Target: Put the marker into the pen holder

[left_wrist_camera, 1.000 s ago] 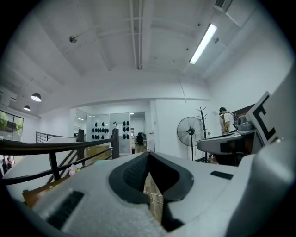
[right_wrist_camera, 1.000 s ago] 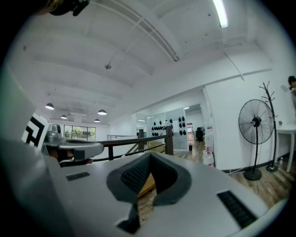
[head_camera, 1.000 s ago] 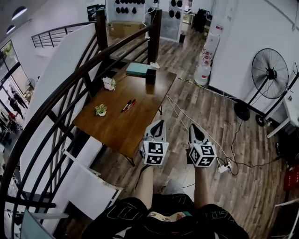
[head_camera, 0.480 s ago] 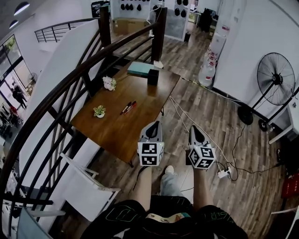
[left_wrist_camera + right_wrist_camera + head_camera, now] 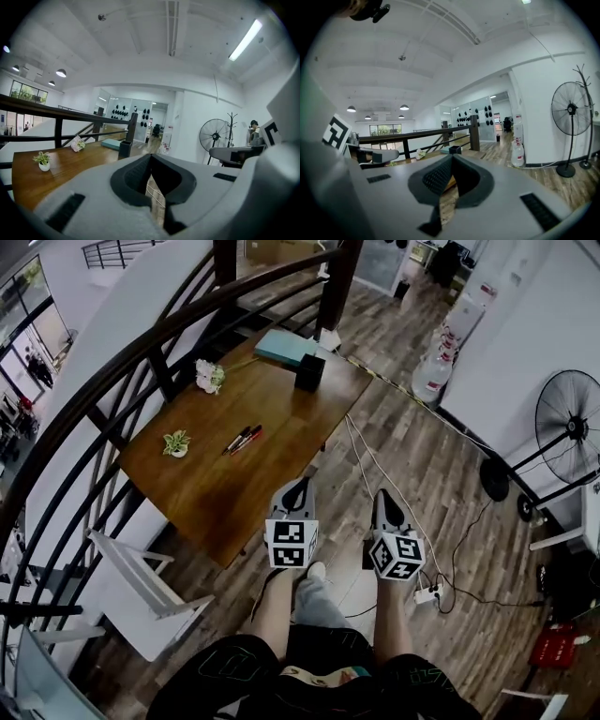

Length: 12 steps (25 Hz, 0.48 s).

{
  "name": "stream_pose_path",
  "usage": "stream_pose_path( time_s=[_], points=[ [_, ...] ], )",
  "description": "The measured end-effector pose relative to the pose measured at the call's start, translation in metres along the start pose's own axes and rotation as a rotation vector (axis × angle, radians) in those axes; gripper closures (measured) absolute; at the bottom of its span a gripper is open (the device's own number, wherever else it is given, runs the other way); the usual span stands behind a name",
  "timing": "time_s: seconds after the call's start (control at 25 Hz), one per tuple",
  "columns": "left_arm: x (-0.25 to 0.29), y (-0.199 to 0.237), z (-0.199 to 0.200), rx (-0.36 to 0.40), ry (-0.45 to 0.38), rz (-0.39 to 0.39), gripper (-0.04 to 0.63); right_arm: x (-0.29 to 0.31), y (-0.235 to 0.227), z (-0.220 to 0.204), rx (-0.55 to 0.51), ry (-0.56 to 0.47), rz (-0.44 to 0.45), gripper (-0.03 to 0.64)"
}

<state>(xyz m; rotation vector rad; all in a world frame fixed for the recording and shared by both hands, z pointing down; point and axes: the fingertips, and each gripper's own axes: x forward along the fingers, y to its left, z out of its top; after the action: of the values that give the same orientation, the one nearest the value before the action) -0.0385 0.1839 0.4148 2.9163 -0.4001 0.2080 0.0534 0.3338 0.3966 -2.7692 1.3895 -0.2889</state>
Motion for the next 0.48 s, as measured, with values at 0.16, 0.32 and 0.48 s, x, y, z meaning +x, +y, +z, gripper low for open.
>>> stream_pose_path(
  time_s=[0.16, 0.32, 0.48],
  points=[
    [0.040, -0.005, -0.011, 0.008, 0.046, 0.038, 0.588, 0.031, -0.036, -0.008, 0.051, 0.025, 0.005, 0.612],
    [0.080, -0.015, -0.013, 0.054, 0.107, 0.057, 0.588, 0.058, -0.059, -0.006, 0.106, 0.016, 0.031, 0.612],
    [0.115, -0.020, -0.002, 0.077, 0.114, 0.082, 0.588, 0.084, -0.082, 0.001, 0.094, 0.022, 0.073, 0.612]
  ],
)
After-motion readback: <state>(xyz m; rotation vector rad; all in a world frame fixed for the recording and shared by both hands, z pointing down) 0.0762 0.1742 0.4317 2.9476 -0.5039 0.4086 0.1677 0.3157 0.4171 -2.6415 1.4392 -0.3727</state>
